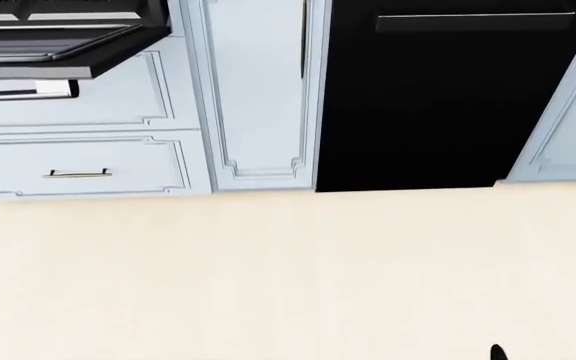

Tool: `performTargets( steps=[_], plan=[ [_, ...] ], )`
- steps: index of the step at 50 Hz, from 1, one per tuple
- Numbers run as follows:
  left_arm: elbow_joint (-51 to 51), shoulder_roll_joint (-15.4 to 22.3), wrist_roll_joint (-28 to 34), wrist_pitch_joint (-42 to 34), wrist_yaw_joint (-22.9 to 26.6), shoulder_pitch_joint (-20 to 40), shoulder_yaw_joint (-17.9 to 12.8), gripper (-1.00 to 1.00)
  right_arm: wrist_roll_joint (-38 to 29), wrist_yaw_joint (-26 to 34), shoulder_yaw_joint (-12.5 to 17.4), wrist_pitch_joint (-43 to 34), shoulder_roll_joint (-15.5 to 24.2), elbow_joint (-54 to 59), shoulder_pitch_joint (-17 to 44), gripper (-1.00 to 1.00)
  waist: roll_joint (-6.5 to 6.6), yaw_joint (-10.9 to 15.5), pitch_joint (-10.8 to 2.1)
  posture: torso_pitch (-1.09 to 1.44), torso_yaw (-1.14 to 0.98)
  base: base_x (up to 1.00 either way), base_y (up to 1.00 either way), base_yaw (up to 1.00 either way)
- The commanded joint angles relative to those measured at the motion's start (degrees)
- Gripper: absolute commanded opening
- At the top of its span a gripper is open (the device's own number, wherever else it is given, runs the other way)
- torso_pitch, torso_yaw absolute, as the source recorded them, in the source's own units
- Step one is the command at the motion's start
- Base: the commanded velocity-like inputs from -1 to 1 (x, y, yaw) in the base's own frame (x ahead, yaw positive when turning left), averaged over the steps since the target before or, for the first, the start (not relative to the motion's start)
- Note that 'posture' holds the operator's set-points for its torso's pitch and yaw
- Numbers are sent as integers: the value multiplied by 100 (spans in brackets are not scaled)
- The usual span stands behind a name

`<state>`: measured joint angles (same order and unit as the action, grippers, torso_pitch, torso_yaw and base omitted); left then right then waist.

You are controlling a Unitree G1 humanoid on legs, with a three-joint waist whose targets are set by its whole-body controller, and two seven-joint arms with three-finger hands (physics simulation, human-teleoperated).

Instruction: Close the oven door.

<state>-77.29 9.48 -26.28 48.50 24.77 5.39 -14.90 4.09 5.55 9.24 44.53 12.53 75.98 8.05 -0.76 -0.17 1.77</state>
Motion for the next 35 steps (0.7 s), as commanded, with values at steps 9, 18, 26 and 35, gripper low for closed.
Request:
performTargets(
  steps=[9, 18, 26, 35],
  plan=[
    [-142, 133, -339, 313, 361, -265, -265, 100, 39, -77, 176, 349, 226, 130, -115, 100, -1, 9, -96, 0, 0, 0, 0, 0],
    [-223, 113, -214, 302, 348, -556, -396, 100, 105, -4, 381, 366, 217, 242, -342, 100, -19, 3, -72, 0, 0, 0, 0, 0],
    [-248, 152, -53, 204, 382, -602, -580, 100, 106, -7, 420, 348, 161, 260, -400, 100, 14, -5, -105, 0, 0, 0, 2, 0],
    [-250, 143, 55, 191, 380, -600, -678, 100, 37, 8, 408, 338, 135, 266, -433, 100, 203, 6, -20, 0, 0, 0, 19, 0]
  ],
)
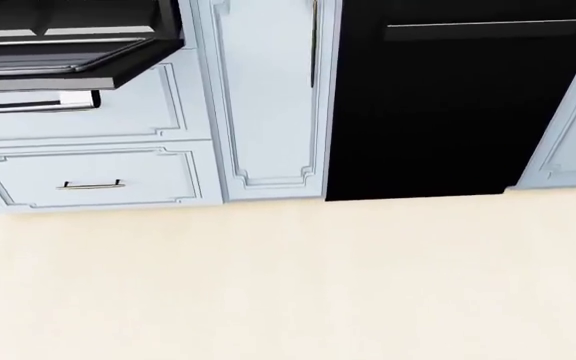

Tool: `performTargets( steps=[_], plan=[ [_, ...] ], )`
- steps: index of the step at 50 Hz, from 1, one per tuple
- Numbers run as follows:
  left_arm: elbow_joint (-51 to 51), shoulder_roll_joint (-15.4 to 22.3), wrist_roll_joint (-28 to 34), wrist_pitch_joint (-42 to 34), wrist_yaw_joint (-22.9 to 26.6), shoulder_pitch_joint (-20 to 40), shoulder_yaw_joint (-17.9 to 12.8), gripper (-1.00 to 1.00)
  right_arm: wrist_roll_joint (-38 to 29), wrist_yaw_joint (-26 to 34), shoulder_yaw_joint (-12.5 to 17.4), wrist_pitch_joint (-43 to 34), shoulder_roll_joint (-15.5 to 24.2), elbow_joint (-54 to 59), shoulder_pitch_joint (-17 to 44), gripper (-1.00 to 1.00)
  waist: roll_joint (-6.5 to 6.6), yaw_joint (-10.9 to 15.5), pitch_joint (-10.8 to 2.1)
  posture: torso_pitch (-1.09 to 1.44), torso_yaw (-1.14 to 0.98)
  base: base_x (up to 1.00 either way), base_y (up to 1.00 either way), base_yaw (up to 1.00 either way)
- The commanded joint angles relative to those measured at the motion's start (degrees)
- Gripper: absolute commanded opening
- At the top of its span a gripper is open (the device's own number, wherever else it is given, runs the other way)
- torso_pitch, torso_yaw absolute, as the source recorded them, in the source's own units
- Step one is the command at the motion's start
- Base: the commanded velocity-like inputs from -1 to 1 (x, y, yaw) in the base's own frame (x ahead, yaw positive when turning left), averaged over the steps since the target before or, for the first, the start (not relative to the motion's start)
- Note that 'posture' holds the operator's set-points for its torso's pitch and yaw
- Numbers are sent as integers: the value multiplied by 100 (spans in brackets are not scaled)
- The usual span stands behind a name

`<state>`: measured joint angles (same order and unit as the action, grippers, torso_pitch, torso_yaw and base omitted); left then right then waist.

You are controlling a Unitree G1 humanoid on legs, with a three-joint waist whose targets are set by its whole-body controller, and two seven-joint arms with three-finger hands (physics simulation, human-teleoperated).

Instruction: Close the oven door.

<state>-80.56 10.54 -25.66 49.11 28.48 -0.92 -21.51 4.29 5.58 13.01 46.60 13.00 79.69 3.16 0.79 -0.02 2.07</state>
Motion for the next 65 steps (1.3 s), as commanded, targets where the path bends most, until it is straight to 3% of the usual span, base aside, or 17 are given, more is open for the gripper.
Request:
performTargets(
  steps=[1, 7, 9, 13, 18, 20, 32, 36, 37, 41, 45, 48, 50, 51, 53, 60, 65],
  plan=[
    [77, 35, 8, 128, 8, 31, -24, 100, 15, 3, 28, 131, 81, -110, 73, 100, -3, -3, -44, 0, 0, 0, 25, 0],
    [77, 39, 10, 122, 45, 34, -69, 100, 19, 17, 37, 137, 86, -105, 70, 100, -449, -54, -8, 0, 0, 0, 25, 0],
    [81, 19, 22, 144, 22, 24, -59, 100, 29, 27, 43, 136, 81, -106, 71, 100, -229, -78, -9, 0, 0, 0, 25, 0],
    [82, 10, 18, 149, 10, 18, -47, 100, 59, 63, 51, 123, 73, -108, 79, 100, -321, -85, -58, 0, 0, 0, 25, 0],
    [84, 7, 14, 154, 0, 21, -32, 100, 46, 63, 38, 132, 75, -107, 77, 100, 20, -65, 13, 0, 0, 0, 25, 0],
    [85, -5, 16, 163, -8, 10, -22, 100, 44, 62, 37, 130, 76, -107, 79, 100, 436, -31, -101, 0, 0, 0, 25, 0],
    [98, -40, -24, 179, -30, 5, 45, 100, 28, 54, 30, 120, 65, -109, 87, 100, -206, -33, -6, 0, 0, 0, 25, 0],
    [102, -48, -52, 187, -33, -3, 73, 100, 27, 56, 28, 125, 63, -109, 81, 100, -658, -67, -78, 0, 0, 0, 25, 0],
    [100, -44, -59, 186, -30, -6, 83, 100, 25, 54, 27, 127, 62, -107, 76, 100, -444, -116, -29, 0, 0, 0, 24, 0],
    [95, -14, -84, 155, -11, 10, 81, 100, 23, 56, 24, 126, 63, -108, 78, 100, -441, -106, -80, 0, 0, 0, 25, 0],
    [89, 7, -94, 127, 19, 17, 65, 100, 14, 52, 20, 128, 58, -105, 70, 100, -218, -71, -13, 0, 0, 0, 25, 0],
    [88, 4, -90, 127, 24, 13, 62, 100, 11, 52, 22, 128, 59, -104, 69, 100, 104, -65, -16, 0, 0, 0, 25, 0],
    [87, 10, -90, 120, 27, 18, 54, 100, 9, 57, 23, 128, 59, -104, 70, 100, 536, -29, -128, 0, 0, 0, 25, 0],
    [86, 9, -85, 124, 26, 17, 54, 100, 12, 60, 26, 126, 59, -104, 71, 100, 232, 10, -71, 0, 0, 0, 25, 0],
    [85, 10, -81, 117, 27, 18, 49, 100, 13, 66, 28, 128, 59, -103, 69, 100, 237, 35, -31, 0, 0, 0, 25, 0],
    [82, 20, -57, 84, 32, 30, 25, 100, 3, 65, 25, 117, 59, -102, 67, 100, -137, -15, 9, 0, 0, 0, 26, 0],
    [81, 25, -43, 75, 44, 30, 4, 100, -1, 64, 24, 115, 56, -103, 67, 100, -666, -55, -79, 0, 0, 0, 26, 0]
  ],
)
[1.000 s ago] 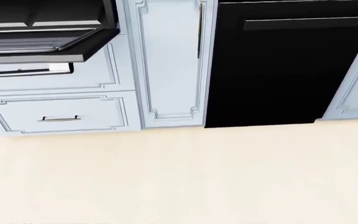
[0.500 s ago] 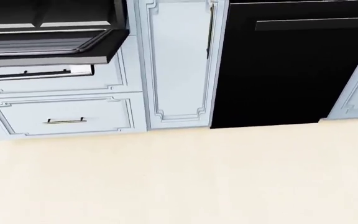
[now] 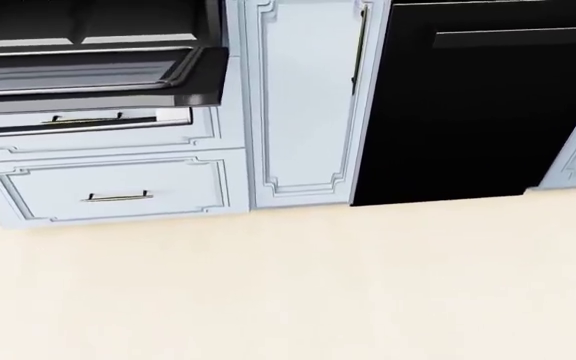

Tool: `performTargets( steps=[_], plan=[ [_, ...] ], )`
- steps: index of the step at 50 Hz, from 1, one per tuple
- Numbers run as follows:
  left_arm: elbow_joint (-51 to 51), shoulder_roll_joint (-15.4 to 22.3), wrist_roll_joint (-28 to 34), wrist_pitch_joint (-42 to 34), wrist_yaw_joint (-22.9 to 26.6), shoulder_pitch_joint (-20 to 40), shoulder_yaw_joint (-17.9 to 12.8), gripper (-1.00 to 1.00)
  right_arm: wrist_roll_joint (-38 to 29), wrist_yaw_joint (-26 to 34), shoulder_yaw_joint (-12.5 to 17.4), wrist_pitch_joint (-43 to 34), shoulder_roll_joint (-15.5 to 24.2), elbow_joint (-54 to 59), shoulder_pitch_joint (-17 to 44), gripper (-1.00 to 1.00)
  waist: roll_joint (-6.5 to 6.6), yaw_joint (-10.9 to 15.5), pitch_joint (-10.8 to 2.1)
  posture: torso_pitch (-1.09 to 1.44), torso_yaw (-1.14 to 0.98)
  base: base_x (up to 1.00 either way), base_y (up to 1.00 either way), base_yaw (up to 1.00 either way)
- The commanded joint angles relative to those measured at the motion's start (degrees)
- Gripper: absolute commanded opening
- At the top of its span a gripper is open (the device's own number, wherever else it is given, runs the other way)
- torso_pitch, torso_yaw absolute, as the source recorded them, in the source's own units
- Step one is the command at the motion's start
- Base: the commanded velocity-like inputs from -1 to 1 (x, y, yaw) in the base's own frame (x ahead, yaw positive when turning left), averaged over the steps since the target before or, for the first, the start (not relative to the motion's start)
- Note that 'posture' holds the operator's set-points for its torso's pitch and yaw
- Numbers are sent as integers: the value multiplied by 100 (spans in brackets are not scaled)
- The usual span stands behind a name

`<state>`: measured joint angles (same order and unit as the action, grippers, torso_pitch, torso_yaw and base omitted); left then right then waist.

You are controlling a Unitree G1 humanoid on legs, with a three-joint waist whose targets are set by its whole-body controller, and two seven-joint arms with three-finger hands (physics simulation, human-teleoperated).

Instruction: Close the oven door.

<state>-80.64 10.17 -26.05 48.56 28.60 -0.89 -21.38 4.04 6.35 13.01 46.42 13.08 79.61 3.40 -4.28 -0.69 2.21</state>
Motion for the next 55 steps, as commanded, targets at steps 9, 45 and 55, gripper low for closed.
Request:
performTargets(
  steps=[9, 45, 55],
  plan=[
    [89, 55, 9, 134, 45, 16, -29, 100, 11, -19, 22, 139, 42, -92, 30, 100, 313, -13, -23, 0, 0, 0, 26, 0],
    [93, 42, -1, 121, 47, -1, -14, 100, 26, 17, 34, 112, 31, -91, 33, 100, 792, 59, -70, 0, 0, 0, 28, 0],
    [93, 46, -27, 110, 66, 2, -14, 100, 50, 19, 41, 108, 36, -93, 30, 100, 266, 38, -10, 0, 0, 0, 30, 0]
  ],
)
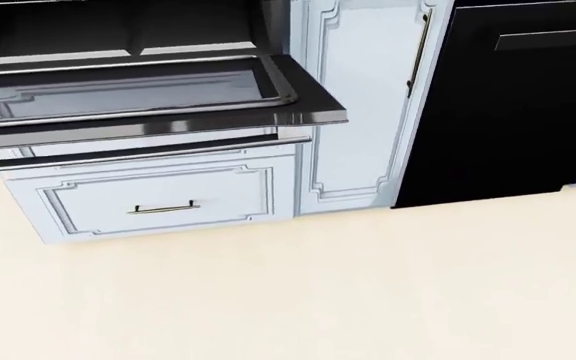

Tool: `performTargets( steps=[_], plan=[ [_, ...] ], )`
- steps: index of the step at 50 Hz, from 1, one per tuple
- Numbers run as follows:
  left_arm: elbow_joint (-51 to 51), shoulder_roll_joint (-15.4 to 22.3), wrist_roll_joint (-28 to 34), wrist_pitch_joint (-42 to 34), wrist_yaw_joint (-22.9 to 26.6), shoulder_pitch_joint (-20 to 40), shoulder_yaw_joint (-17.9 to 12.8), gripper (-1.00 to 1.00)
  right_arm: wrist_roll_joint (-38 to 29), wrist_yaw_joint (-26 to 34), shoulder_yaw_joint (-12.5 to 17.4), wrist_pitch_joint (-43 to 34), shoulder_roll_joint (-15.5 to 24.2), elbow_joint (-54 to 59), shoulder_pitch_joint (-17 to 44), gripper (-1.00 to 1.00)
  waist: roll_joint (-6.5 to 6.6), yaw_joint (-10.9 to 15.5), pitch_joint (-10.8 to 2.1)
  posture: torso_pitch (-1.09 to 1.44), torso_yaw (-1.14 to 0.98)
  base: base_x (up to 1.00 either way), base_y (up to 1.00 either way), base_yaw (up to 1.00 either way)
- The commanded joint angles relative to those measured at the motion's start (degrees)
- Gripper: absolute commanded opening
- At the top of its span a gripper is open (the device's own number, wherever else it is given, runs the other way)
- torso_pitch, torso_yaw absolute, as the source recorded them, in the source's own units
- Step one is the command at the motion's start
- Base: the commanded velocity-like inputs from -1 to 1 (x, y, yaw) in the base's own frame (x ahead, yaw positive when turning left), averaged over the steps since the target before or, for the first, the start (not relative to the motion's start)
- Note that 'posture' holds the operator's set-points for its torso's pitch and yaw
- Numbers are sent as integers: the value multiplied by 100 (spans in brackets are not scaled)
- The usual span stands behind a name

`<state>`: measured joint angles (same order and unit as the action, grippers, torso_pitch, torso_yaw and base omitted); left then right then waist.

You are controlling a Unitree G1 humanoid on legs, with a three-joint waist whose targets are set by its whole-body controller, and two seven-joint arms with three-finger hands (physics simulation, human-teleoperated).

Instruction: Close the oven door.

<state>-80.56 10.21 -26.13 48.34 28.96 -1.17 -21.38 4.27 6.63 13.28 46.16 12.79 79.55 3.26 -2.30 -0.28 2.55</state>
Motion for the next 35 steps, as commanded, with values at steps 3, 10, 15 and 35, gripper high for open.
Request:
performTargets(
  steps=[3, 10, 15, 35],
  plan=[
    [83, 47, -14, 122, 33, 31, -11, 100, 38, -3, 17, 126, 67, -88, 49, 100, -253, -15, -73, 0, 0, 0, 31, 0],
    [93, 21, 0, 155, 17, 15, 7, 100, 39, -3, 12, 134, 67, -86, 44, 100, -86, -70, -112, 0, 0, 0, 31, 0],
    [90, 20, -22, 157, 16, 11, 26, 100, 29, -3, 7, 130, 63, -84, 41, 100, 343, -53, -57, 0, 0, 0, 31, 0],
    [87, 48, -100, 121, 45, 41, 36, 100, 64, 44, 19, 116, 68, -89, 51, 100, -124, -80, -76, 0, 0, 0, 31, 0]
  ],
)
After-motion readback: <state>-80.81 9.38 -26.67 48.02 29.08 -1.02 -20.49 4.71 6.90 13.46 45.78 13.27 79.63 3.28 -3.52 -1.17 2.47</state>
